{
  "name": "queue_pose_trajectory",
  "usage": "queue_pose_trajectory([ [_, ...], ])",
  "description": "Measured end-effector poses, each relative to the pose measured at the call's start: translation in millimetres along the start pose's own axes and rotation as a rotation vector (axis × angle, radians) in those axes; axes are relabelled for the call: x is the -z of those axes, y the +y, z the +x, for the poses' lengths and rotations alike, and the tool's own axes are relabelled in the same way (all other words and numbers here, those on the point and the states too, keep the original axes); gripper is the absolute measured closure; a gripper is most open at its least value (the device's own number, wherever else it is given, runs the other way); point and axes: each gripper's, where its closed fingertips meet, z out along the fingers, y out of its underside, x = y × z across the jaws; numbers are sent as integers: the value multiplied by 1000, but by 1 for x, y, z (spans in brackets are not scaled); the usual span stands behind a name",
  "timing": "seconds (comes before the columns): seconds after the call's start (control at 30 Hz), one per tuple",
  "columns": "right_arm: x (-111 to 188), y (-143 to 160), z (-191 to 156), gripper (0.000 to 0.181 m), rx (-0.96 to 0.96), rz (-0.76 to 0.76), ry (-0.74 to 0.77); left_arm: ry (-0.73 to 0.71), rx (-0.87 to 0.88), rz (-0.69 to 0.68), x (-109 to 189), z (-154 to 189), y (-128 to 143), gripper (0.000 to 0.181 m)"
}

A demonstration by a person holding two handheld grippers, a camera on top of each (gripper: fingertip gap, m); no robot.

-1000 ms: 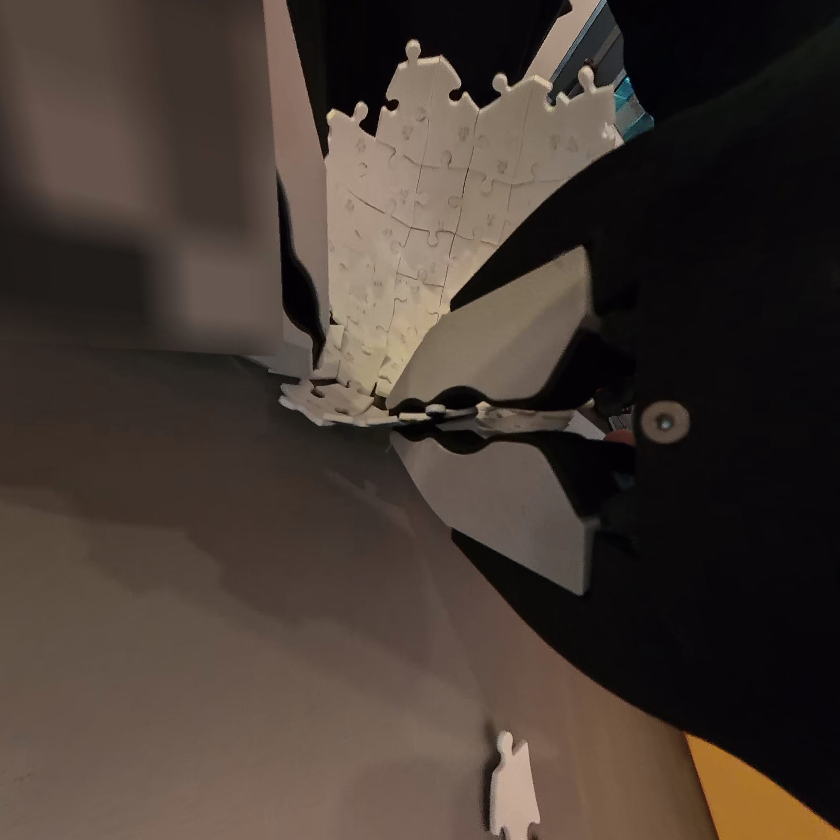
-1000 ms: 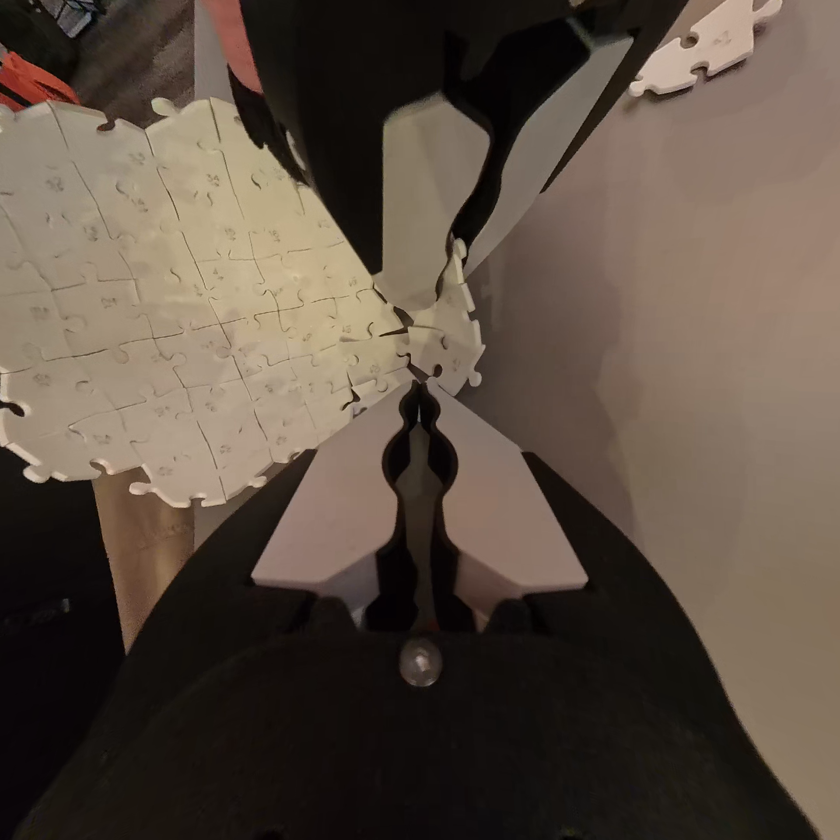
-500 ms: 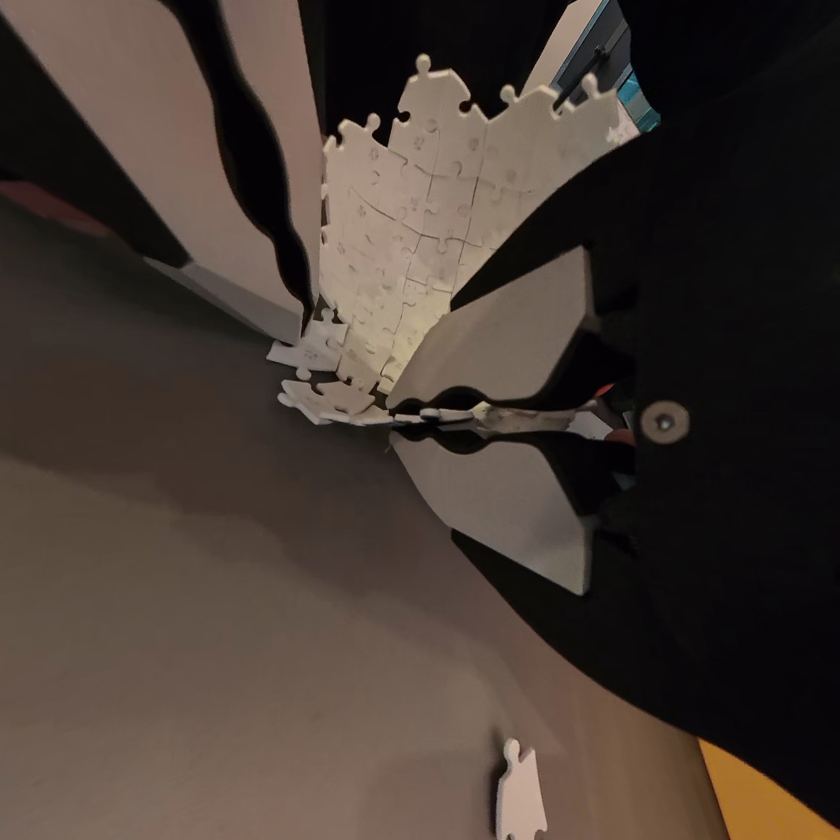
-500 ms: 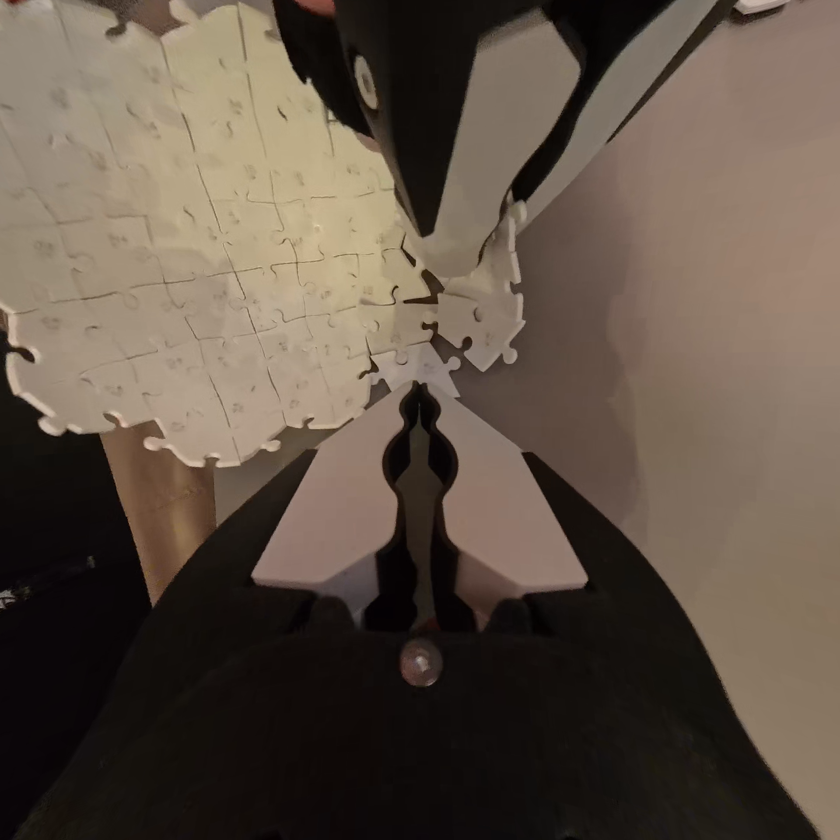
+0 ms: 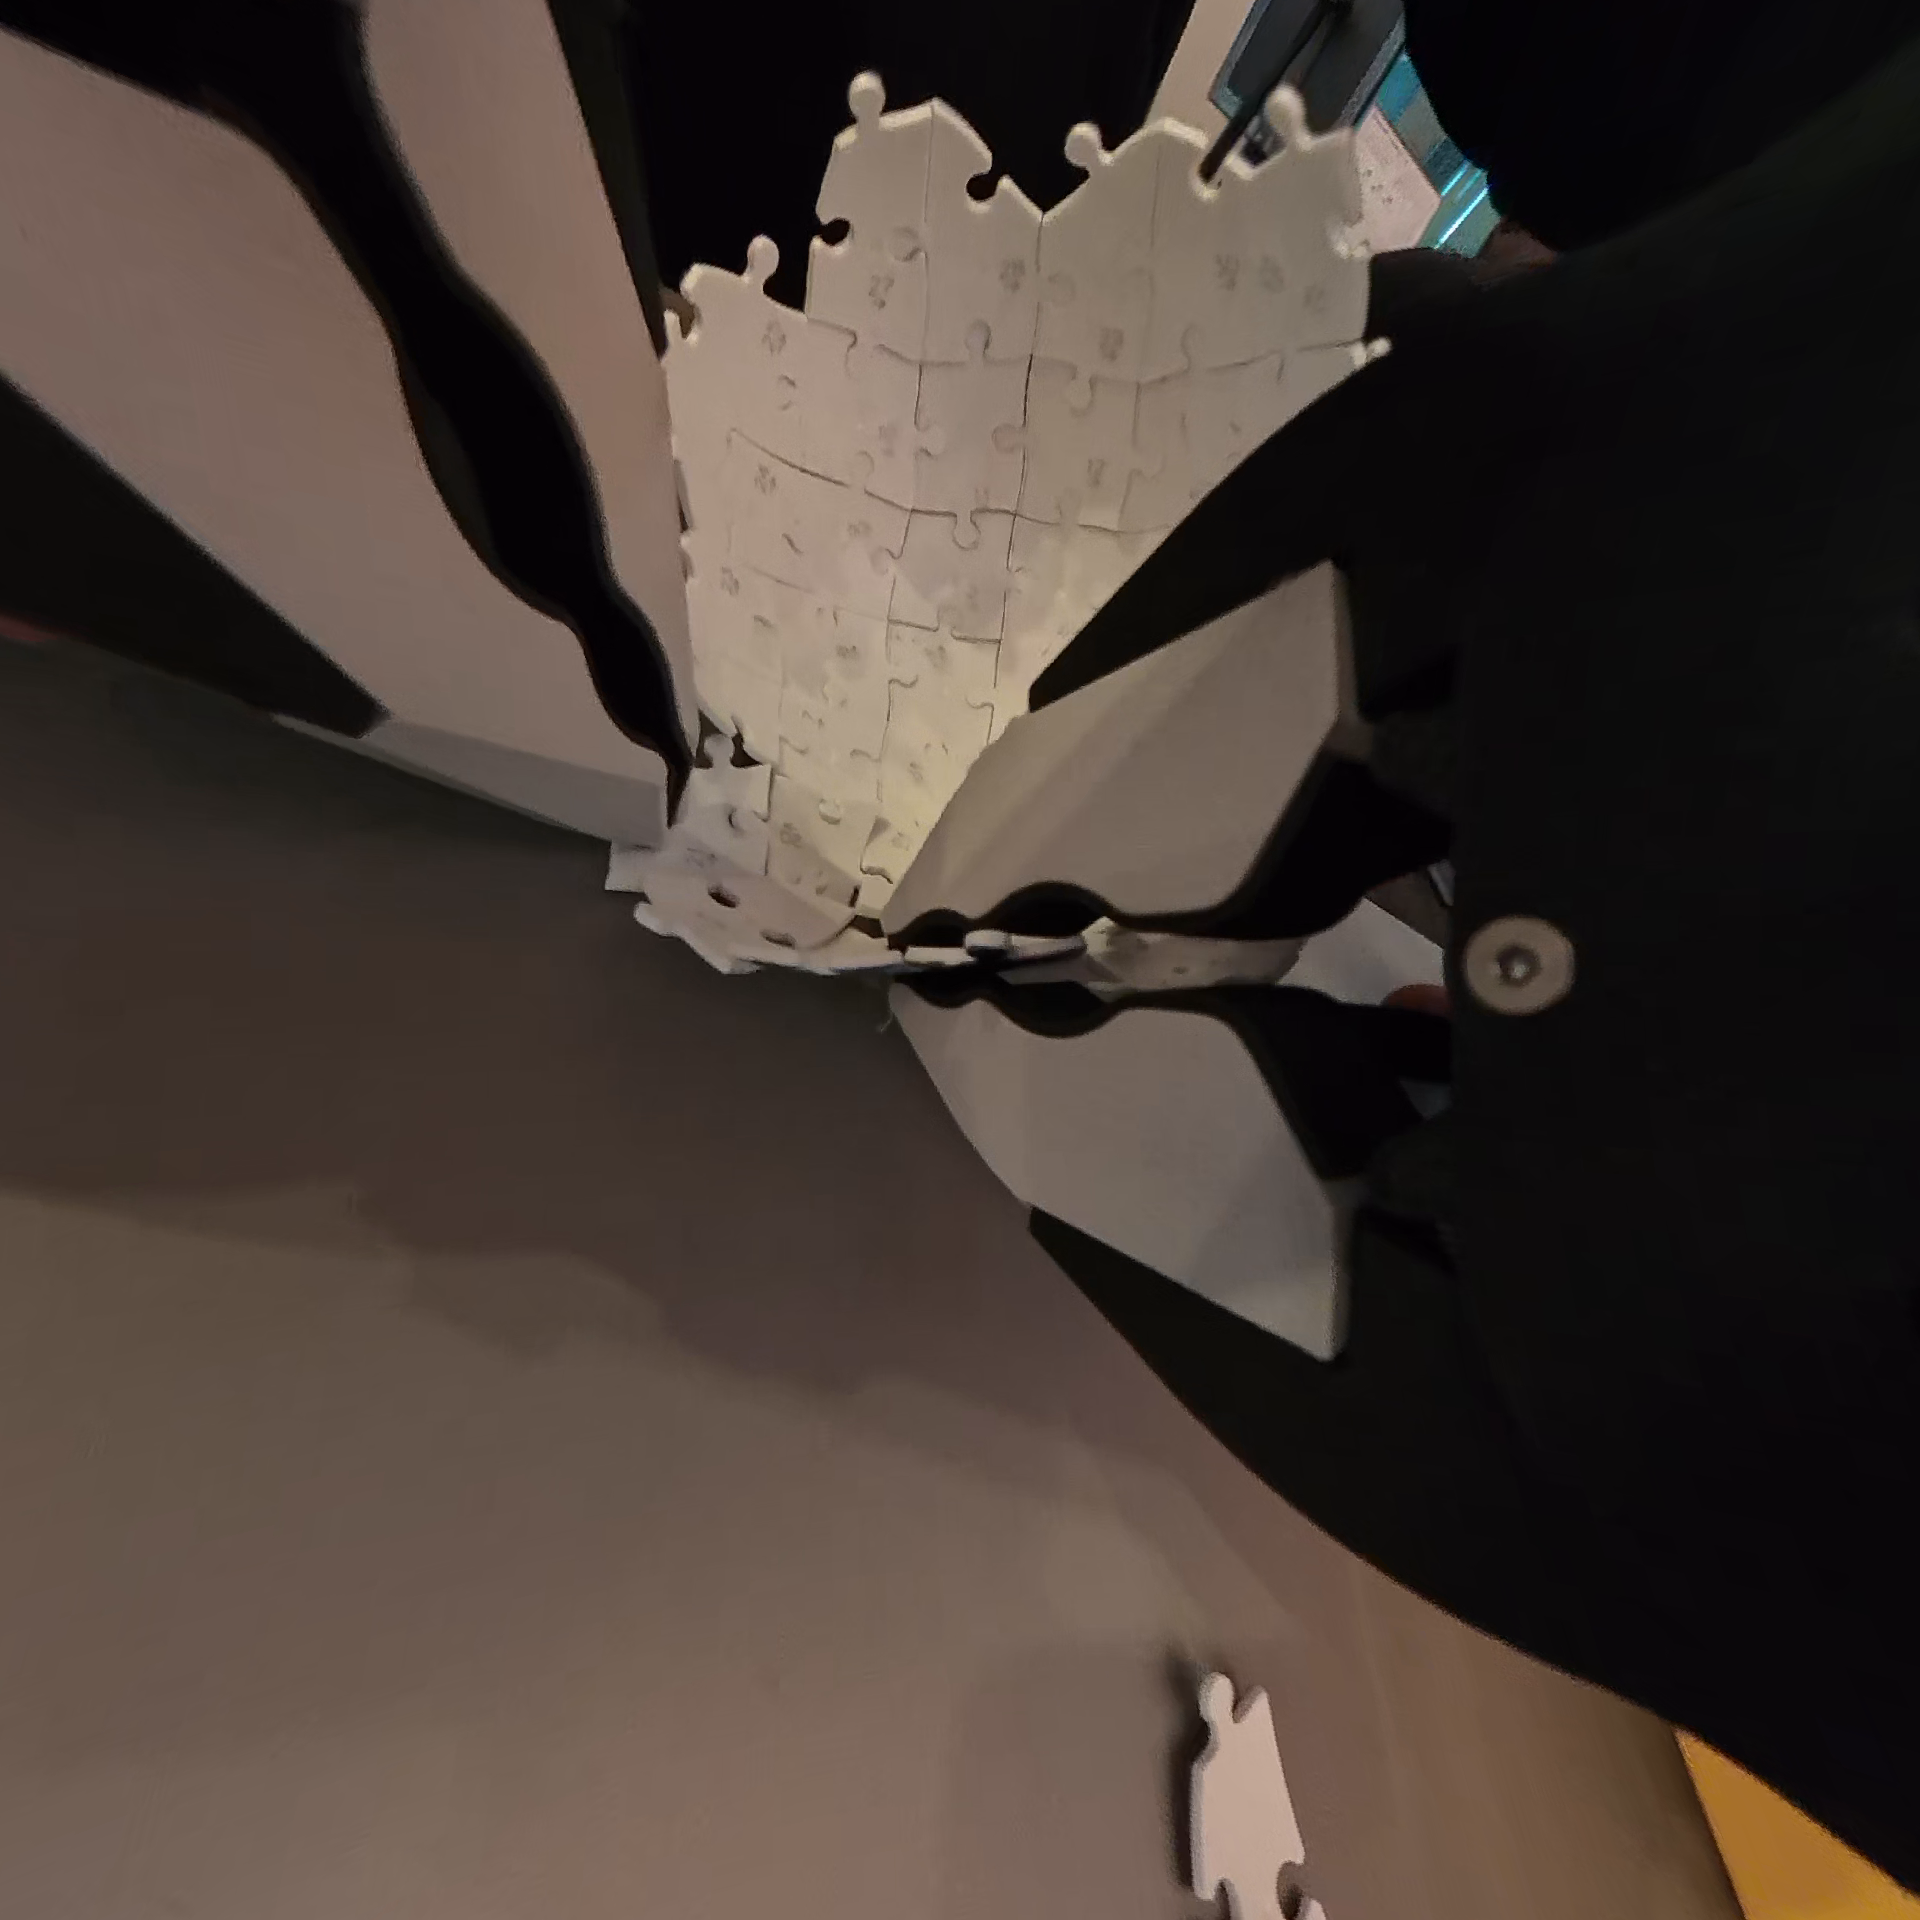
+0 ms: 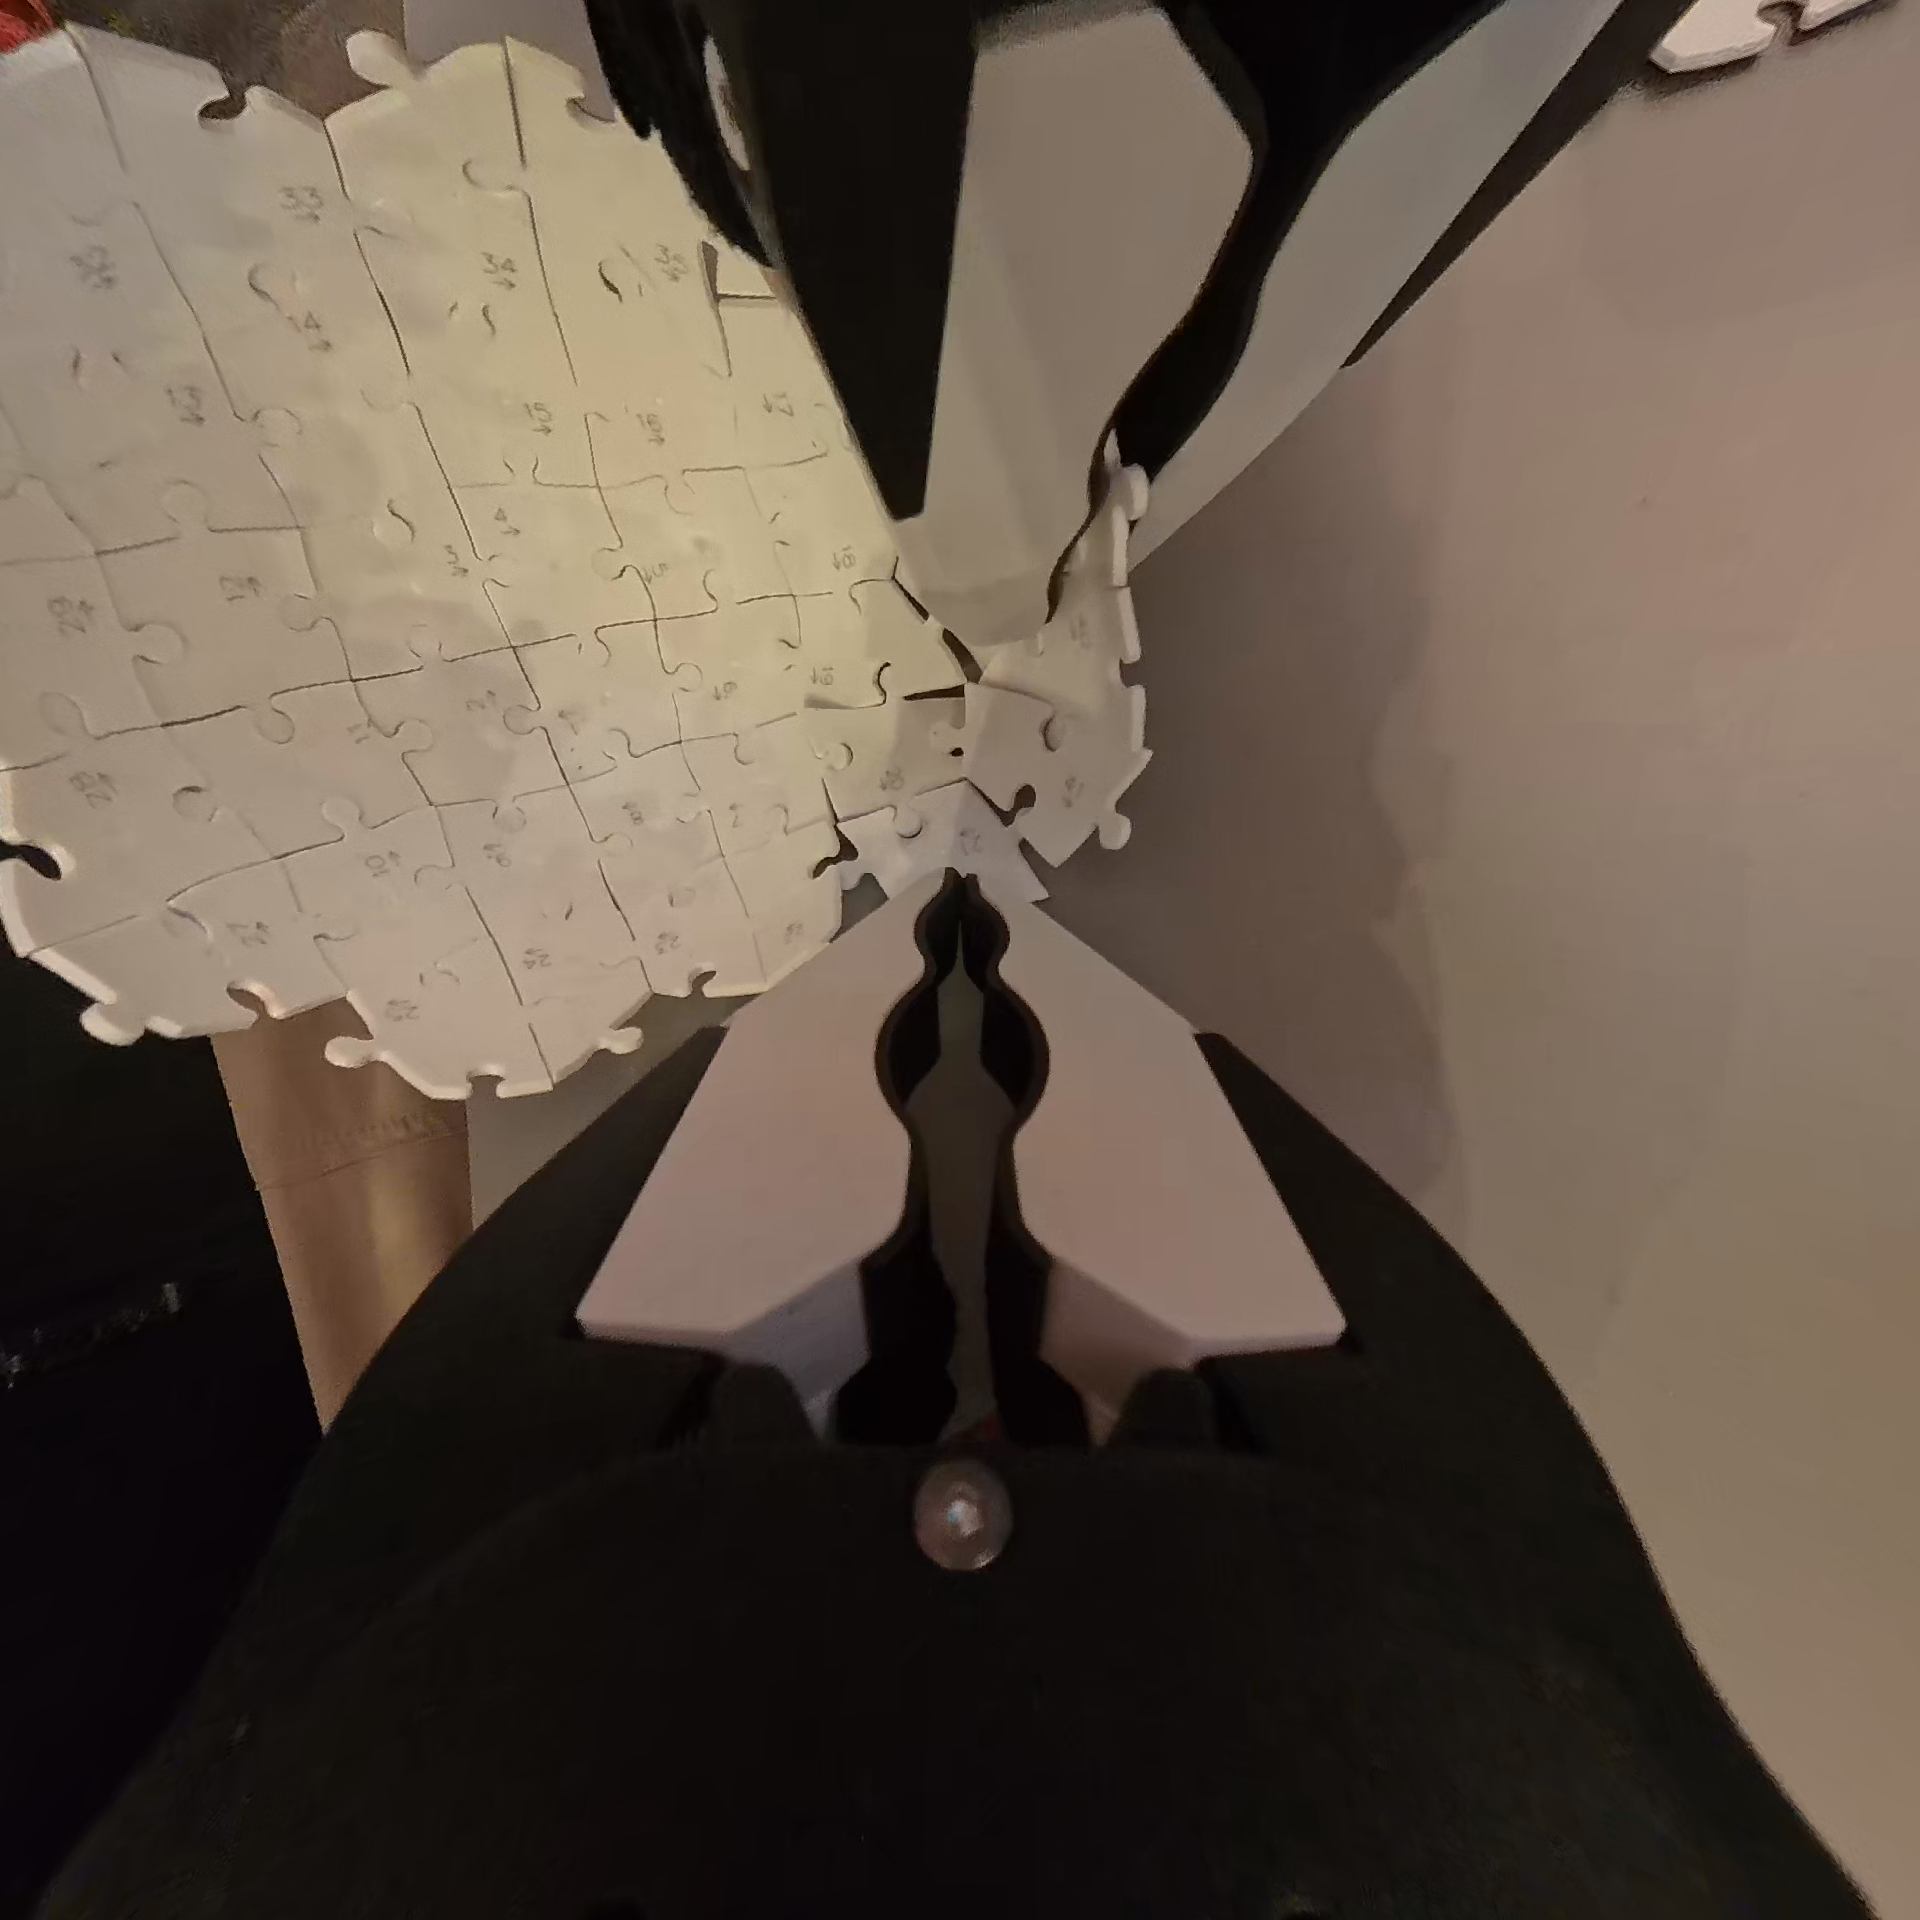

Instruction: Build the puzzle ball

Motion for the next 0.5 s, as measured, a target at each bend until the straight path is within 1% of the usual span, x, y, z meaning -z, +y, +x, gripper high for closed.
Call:
queue_pose_trajectory([
  [0.3,0,-1,0,181,4,5,3,-16,-20,-103,0,-1,0,178],
  [0.5,0,-1,1,181,15,2,13,-32,-34,-132,0,-2,-1,179],
])
